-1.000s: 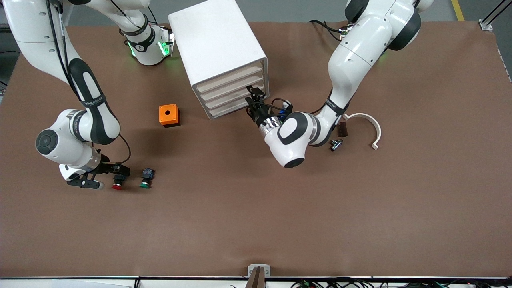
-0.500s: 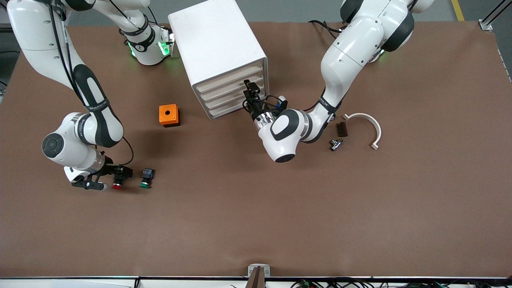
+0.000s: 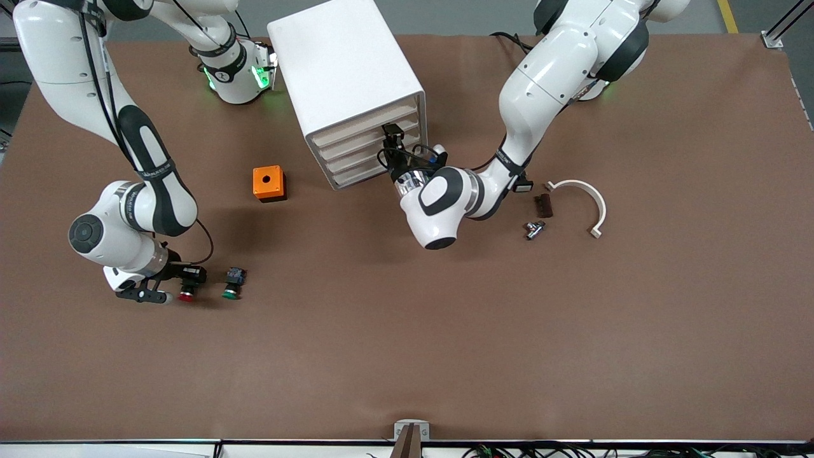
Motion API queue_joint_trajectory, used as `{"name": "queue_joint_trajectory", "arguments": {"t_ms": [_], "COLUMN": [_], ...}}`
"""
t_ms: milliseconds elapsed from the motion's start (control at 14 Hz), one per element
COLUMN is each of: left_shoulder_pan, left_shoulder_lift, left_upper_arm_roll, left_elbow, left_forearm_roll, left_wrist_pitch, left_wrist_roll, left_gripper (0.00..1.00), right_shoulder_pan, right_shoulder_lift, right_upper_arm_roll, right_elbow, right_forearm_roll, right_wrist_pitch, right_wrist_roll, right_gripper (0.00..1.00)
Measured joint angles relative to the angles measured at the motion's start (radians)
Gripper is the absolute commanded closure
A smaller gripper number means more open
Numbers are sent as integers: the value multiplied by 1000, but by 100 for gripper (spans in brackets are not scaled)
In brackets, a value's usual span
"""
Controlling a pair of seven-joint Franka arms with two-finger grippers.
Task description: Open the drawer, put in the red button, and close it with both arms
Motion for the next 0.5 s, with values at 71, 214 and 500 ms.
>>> {"name": "queue_joint_trajectory", "arguments": {"t_ms": [71, 214, 500], "left_shoulder_pan": [-4, -5, -3], "left_shoulder_lift": [3, 8, 12], "left_upper_arm_roll": [0, 0, 8], "left_elbow": [0, 0, 0], "left_forearm_roll": [0, 0, 0], "left_wrist_pitch": [0, 0, 0], "left_wrist_roll": [0, 0, -1], "left_gripper": [81, 86, 88], "right_shoulder_pan": [0, 0, -1], "right_shoulder_lift": [0, 0, 0], "right_upper_arm_roll": [0, 0, -3], "right_elbow": [1, 6, 27], "right_forearm_roll": [0, 0, 0], "right_wrist_pitch": [0, 0, -8], "right_wrist_roll": [0, 0, 0], "right_gripper": [99, 100, 100]}}
